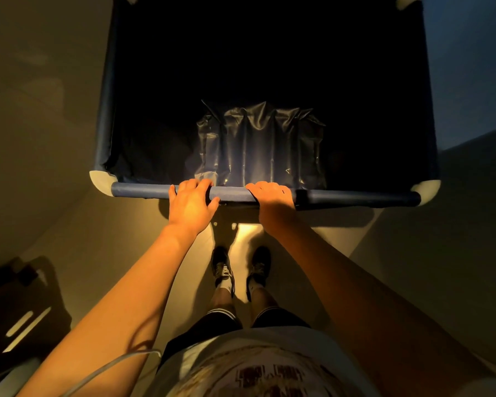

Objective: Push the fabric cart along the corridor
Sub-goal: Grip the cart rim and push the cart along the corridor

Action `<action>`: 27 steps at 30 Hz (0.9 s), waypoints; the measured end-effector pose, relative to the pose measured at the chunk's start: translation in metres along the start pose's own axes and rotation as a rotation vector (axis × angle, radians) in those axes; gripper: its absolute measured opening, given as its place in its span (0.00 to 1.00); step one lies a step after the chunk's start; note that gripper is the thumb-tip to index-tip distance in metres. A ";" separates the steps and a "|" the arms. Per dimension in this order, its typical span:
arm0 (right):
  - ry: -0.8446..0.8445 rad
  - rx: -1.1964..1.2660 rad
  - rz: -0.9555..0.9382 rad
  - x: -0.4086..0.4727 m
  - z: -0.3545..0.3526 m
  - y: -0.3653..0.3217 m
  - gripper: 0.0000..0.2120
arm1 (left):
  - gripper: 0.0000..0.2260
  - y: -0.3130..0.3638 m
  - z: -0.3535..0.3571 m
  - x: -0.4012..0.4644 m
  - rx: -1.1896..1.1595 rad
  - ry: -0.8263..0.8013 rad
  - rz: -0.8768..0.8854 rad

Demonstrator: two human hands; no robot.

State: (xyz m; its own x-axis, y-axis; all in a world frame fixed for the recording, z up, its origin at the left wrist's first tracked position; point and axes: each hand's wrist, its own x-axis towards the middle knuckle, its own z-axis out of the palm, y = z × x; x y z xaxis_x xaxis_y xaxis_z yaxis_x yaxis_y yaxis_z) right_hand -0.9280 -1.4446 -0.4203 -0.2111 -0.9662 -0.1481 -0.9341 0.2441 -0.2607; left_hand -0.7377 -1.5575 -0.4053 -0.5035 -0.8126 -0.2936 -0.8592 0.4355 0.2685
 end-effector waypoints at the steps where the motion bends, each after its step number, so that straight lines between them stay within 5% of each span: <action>1: 0.081 0.002 -0.019 -0.006 0.003 -0.001 0.18 | 0.17 -0.001 0.000 -0.001 0.002 -0.002 0.002; 13: 0.212 0.068 -0.018 -0.030 0.019 -0.006 0.17 | 0.15 -0.004 -0.002 -0.010 0.029 -0.031 0.058; 19: -0.157 0.057 0.160 -0.025 0.002 -0.022 0.23 | 0.16 -0.004 -0.003 -0.014 0.102 -0.053 0.116; 27: -0.353 -0.002 0.297 -0.016 0.004 -0.071 0.32 | 0.15 -0.015 -0.010 -0.015 0.136 -0.185 0.265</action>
State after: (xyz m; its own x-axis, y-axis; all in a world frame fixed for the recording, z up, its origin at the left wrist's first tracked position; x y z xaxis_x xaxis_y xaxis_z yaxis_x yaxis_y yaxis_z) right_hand -0.8574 -1.4455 -0.4034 -0.3590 -0.7667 -0.5322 -0.8487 0.5055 -0.1558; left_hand -0.7159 -1.5559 -0.3954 -0.7082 -0.5856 -0.3944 -0.6941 0.6798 0.2369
